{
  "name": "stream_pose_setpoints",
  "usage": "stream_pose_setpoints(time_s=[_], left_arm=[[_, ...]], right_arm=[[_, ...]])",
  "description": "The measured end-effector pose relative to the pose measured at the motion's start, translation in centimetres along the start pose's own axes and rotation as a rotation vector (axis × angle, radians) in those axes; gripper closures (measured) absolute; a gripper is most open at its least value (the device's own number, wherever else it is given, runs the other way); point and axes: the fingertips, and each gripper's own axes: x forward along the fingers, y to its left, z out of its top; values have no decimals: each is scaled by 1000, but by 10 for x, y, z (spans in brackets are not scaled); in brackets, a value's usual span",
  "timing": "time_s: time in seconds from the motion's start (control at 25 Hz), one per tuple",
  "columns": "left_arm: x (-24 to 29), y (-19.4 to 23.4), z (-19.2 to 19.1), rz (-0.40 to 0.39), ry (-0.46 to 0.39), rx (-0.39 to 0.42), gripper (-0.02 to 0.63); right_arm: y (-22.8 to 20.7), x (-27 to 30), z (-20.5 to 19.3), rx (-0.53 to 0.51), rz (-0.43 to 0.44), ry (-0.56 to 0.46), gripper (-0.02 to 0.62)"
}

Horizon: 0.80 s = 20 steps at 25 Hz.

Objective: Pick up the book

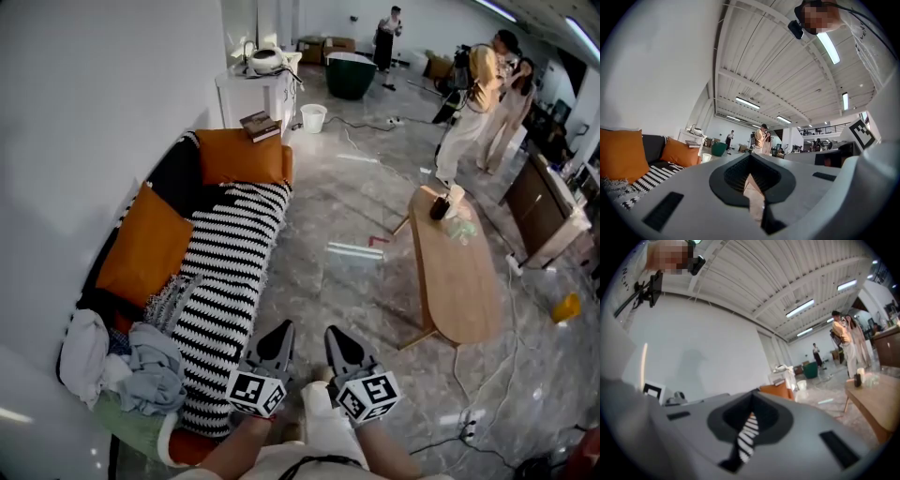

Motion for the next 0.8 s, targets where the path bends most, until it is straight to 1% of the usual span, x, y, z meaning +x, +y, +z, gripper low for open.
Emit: stream_pose_setpoints(time_s=[0.32,0.52,0.8], left_arm=[[77,34,3,33,-14,0,584],[127,47,2,36,-29,-3,584],[173,74,-2,76,-26,-7,584]], right_arm=[[-49,66,22,-18,48,14,581],[-83,102,34,-30,69,28,581],[-112,151,42,-29,111,48,581]])
